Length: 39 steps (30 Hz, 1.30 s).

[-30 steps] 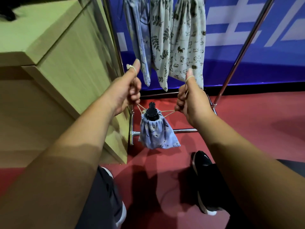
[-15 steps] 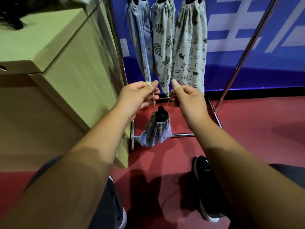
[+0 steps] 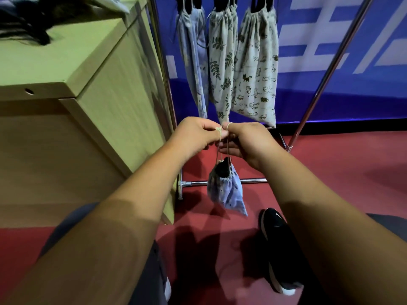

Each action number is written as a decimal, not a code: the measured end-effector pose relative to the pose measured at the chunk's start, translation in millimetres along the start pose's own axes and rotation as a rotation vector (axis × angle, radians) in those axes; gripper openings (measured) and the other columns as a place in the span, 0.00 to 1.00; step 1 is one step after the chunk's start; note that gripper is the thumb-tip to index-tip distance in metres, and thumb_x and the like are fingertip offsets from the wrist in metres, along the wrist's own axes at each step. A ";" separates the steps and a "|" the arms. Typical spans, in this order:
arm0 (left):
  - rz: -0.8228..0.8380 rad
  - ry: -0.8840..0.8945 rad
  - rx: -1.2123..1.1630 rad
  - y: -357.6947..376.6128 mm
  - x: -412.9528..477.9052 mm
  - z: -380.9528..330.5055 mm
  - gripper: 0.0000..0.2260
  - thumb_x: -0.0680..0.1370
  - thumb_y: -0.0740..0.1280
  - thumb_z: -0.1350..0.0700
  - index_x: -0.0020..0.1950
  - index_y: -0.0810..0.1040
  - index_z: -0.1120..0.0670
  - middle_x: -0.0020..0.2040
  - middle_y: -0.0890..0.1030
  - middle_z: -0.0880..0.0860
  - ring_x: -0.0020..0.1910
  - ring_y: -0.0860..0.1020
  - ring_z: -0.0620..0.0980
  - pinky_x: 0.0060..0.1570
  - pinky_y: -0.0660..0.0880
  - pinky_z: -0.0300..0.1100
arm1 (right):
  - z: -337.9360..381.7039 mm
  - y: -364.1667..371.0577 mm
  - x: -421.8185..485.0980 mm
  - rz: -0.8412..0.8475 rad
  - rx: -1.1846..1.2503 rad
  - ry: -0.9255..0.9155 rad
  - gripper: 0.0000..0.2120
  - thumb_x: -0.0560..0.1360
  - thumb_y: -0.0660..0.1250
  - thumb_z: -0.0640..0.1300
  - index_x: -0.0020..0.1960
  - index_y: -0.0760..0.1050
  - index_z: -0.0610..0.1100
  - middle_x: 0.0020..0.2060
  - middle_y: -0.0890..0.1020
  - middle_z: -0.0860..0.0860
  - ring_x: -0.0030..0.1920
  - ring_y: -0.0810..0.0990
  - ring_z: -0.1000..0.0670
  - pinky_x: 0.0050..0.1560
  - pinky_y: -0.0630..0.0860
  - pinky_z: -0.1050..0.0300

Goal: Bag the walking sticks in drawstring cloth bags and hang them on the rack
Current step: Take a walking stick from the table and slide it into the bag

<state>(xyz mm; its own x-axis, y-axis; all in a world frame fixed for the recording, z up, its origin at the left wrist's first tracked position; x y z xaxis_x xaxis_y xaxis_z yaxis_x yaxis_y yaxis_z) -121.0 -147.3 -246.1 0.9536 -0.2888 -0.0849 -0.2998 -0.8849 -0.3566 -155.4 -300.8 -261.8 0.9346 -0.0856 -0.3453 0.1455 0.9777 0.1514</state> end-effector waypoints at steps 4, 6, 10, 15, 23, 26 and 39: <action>0.027 0.009 0.166 -4.4 -8.3 -9.6 0.03 0.75 0.80 0.52 0.46 0.90 0.51 0.43 0.88 0.56 0.37 0.78 0.45 0.43 0.76 0.44 | 0.1 2.9 -8.4 0.043 0.026 0.040 0.10 0.80 0.66 0.37 0.56 0.83 0.34 0.41 0.84 0.38 0.38 0.85 0.42 0.46 0.87 0.48; 0.047 0.018 0.232 -6.1 -15.4 -14.6 0.03 0.73 0.79 0.51 0.44 0.89 0.49 0.40 0.88 0.52 0.38 0.80 0.45 0.46 0.80 0.48 | 0.5 6.2 -14.8 0.046 0.018 0.041 0.09 0.78 0.64 0.36 0.52 0.82 0.34 0.41 0.83 0.38 0.38 0.84 0.40 0.50 0.85 0.43; 0.073 -0.002 0.285 -7.2 -28.8 -20.2 0.10 0.69 0.72 0.43 0.39 0.87 0.49 0.41 0.87 0.55 0.38 0.79 0.47 0.47 0.79 0.48 | 3.3 14.4 -31.2 0.057 0.059 0.034 0.08 0.78 0.60 0.35 0.49 0.78 0.34 0.34 0.80 0.42 0.30 0.79 0.43 0.46 0.83 0.43; 0.126 -0.116 0.209 -7.5 -48.2 -31.7 0.16 0.63 0.70 0.41 0.43 0.88 0.48 0.48 0.88 0.56 0.42 0.80 0.49 0.46 0.74 0.46 | 9.1 14.4 -58.0 0.061 -0.006 0.000 0.08 0.75 0.59 0.37 0.45 0.77 0.37 0.34 0.78 0.43 0.28 0.70 0.47 0.38 0.79 0.51; 0.200 0.040 0.134 11.1 -63.8 -30.2 0.25 0.77 0.66 0.71 0.68 0.76 0.48 0.55 0.84 0.48 0.47 0.80 0.47 0.50 0.74 0.44 | 18.9 -4.2 -104.7 0.103 -0.133 -0.122 0.12 0.72 0.61 0.34 0.47 0.82 0.39 0.33 0.75 0.43 0.26 0.64 0.50 0.31 0.67 0.56; 0.240 0.063 0.121 23.8 -72.3 -37.2 0.16 0.81 0.68 0.67 0.67 0.79 0.54 0.52 0.85 0.53 0.49 0.81 0.49 0.53 0.76 0.42 | 26.3 -12.4 -121.6 0.074 -0.200 -0.194 0.06 0.73 0.65 0.35 0.45 0.81 0.42 0.33 0.77 0.45 0.26 0.67 0.52 0.30 0.67 0.58; -0.071 0.180 0.387 63.5 -84.8 -113.8 0.10 0.83 0.64 0.51 0.43 0.79 0.51 0.32 0.82 0.53 0.27 0.83 0.55 0.31 0.83 0.53 | 98.7 -72.2 -145.6 -0.250 -0.991 -0.323 0.21 0.78 0.71 0.56 0.43 0.82 0.37 0.32 0.76 0.44 0.33 0.72 0.48 0.34 0.67 0.53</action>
<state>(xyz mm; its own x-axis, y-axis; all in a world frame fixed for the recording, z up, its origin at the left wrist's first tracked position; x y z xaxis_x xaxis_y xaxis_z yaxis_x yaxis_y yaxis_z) -224.0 -220.6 -155.6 0.9412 -0.3214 0.1040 -0.1679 -0.7123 -0.6815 -270.0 -377.9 -131.1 0.9776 -0.2096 0.0209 0.1520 0.6330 -0.7591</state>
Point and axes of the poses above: each hand's wrist, its own x-axis towards the middle knuckle, its own y-axis out of the palm, z = x × y, the point moved 4 cm from there along x, towards the middle knuckle
